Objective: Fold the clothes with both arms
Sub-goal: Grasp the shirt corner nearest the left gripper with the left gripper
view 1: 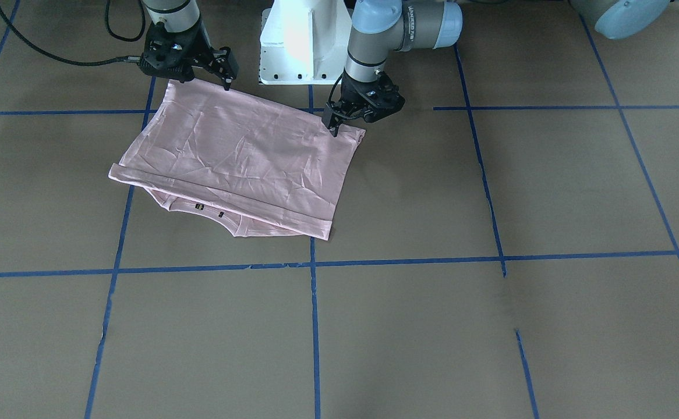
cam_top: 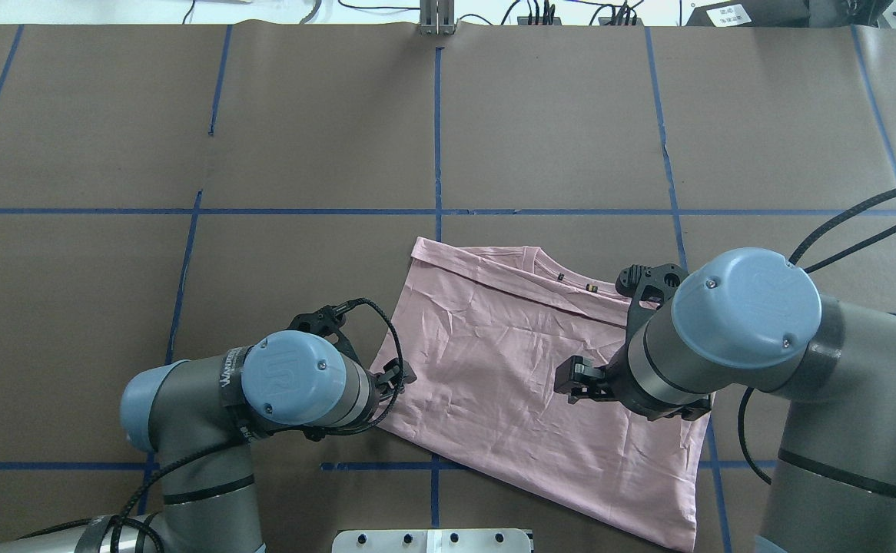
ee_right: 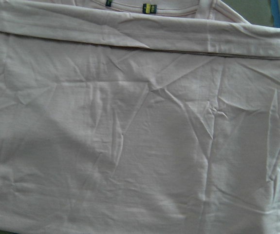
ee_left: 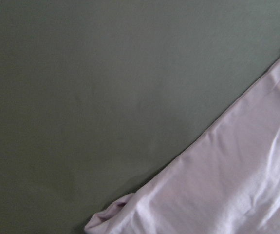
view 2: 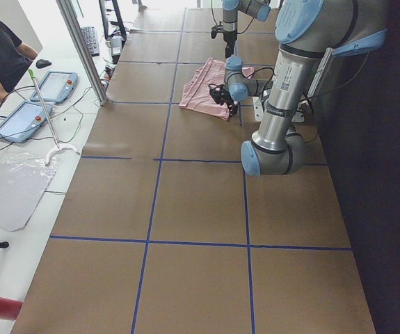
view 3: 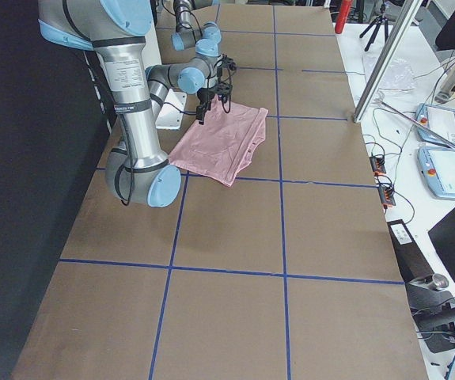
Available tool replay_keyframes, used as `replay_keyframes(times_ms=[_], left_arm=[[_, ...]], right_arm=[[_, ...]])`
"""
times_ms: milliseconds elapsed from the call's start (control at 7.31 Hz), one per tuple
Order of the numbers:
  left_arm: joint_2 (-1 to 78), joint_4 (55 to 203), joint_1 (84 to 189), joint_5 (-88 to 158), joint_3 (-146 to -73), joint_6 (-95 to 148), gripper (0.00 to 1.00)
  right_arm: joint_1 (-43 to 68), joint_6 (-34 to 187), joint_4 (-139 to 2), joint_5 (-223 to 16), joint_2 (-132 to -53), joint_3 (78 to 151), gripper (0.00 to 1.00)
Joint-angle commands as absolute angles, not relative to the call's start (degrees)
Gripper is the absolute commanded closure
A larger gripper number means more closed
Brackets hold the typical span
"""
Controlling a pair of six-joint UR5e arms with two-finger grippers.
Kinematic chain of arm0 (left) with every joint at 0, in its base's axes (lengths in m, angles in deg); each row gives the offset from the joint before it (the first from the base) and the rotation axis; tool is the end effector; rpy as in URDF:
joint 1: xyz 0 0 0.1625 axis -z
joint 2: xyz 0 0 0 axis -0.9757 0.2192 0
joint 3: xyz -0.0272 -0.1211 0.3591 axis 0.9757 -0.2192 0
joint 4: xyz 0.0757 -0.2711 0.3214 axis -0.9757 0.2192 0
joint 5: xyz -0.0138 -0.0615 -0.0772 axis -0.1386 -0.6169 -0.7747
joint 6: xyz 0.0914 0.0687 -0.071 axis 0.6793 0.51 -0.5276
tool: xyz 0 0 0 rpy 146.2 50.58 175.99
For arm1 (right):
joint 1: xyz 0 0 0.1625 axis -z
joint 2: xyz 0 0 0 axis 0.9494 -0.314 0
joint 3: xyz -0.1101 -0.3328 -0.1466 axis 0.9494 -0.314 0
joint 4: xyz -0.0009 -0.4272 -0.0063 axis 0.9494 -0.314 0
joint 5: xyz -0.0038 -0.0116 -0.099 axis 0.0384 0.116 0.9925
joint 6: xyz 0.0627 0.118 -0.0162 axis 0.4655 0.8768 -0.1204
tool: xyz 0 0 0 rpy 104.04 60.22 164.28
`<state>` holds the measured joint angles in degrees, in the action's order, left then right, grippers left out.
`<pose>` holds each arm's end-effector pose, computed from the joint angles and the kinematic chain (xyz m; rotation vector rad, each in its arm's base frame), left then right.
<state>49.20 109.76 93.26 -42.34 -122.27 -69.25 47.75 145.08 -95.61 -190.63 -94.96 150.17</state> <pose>0.5938 -0.2863 0.2179 -0.1821 0.8830 -0.5238 -0.4227 -0.2826 0.2130 -0.1441 -0.7962 0.1862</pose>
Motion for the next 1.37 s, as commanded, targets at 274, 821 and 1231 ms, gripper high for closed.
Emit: replay_keyframes(times_ms=[274,821,1231], left_arm=[[49.04,109.65,92.81,-41.88,-120.62,-69.79,0.02],[49.13,109.56,92.98,-41.61,-120.87,-69.79,0.74],[48.95,109.56,93.95,-41.61,-121.57,-68.74,1.00]], right_arm=[[46.57,145.40,-93.61,-189.48,-93.81,149.96,0.00],[45.95,145.40,-93.61,-189.57,-93.54,149.96,0.00],[45.42,145.40,-93.61,-189.57,-93.54,149.96,0.00]])
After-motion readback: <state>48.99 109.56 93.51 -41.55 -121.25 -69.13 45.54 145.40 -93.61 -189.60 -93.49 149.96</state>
